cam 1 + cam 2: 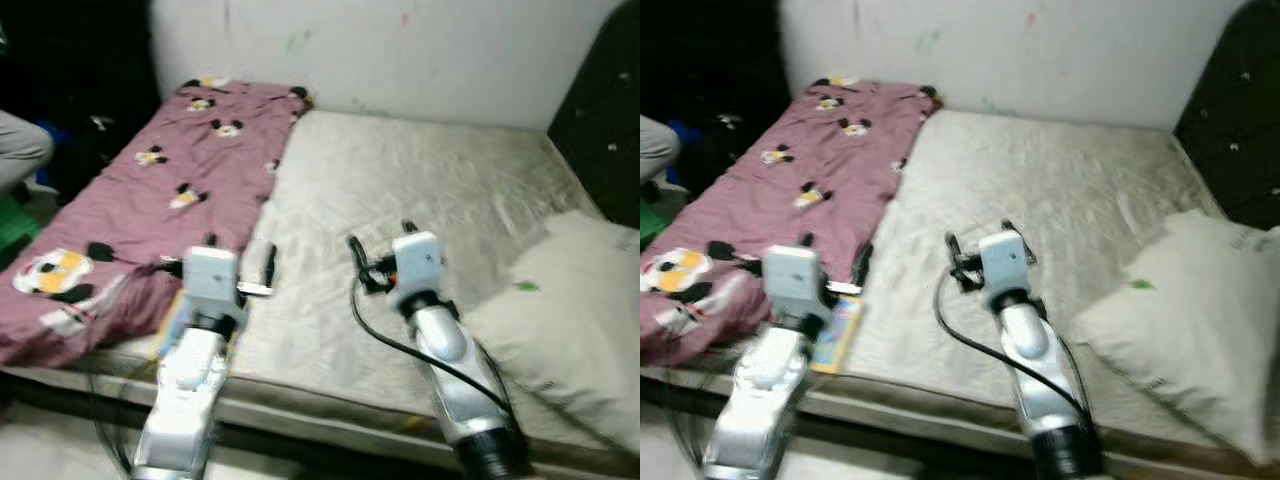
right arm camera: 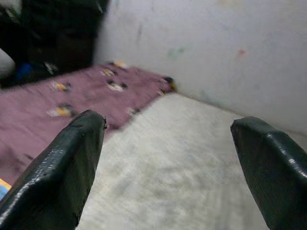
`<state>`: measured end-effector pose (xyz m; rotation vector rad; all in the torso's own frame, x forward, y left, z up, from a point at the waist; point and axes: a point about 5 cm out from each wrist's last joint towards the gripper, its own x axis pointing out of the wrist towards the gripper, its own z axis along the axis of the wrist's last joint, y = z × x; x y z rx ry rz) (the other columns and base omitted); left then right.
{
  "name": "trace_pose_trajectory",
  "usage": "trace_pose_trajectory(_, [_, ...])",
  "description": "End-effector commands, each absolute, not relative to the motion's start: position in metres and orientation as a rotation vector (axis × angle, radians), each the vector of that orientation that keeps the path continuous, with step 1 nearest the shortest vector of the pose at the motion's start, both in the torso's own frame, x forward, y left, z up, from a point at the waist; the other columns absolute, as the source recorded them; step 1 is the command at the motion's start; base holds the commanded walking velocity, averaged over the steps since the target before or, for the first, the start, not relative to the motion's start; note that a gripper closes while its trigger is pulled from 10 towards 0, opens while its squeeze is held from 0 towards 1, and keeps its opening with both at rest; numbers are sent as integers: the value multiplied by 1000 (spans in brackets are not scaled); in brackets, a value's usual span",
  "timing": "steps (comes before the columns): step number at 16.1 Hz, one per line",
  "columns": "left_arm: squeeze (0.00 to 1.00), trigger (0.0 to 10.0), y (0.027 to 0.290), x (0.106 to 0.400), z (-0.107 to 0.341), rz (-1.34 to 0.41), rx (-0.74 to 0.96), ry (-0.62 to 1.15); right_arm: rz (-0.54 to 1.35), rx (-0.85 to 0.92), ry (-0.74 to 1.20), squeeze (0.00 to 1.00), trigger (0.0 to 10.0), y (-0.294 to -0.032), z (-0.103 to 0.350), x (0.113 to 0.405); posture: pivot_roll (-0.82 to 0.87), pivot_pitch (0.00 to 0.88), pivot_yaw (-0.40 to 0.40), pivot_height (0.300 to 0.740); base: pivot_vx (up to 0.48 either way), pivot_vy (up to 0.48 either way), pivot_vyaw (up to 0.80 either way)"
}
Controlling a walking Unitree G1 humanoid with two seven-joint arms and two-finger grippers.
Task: Clean up the room
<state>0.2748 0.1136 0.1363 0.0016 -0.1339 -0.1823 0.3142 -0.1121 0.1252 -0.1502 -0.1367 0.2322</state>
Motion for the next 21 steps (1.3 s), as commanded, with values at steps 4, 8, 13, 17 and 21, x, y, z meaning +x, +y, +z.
trace_pose_trajectory(4, [0,10000,118,277,141,-172,21,-150,224,-135,-163,0,10000,-109,131,317,-40,0,1,740,0,-480,0])
trace_pose_trajectory(8, [0,10000,118,278,141,-172,21,-151,220,-135,-164,0,10000,-109,131,318,-41,0,0,740,0,-480,0])
trace_pose_trajectory(13, [0,10000,117,278,141,-171,20,-157,216,-135,-164,0,10000,-110,131,318,-41,0,-1,740,0,-258,0])
trace_pose_trajectory(17, [0,10000,117,279,142,-177,11,-170,214,-133,-163,0,10000,-110,131,319,-44,0,0,740,0,0,0])
trace_pose_trajectory(21, [0,10000,115,278,143,-211,26,-185,209,-129,-163,0,10000,-111,131,320,-45,0,3,740,0,0,-358])
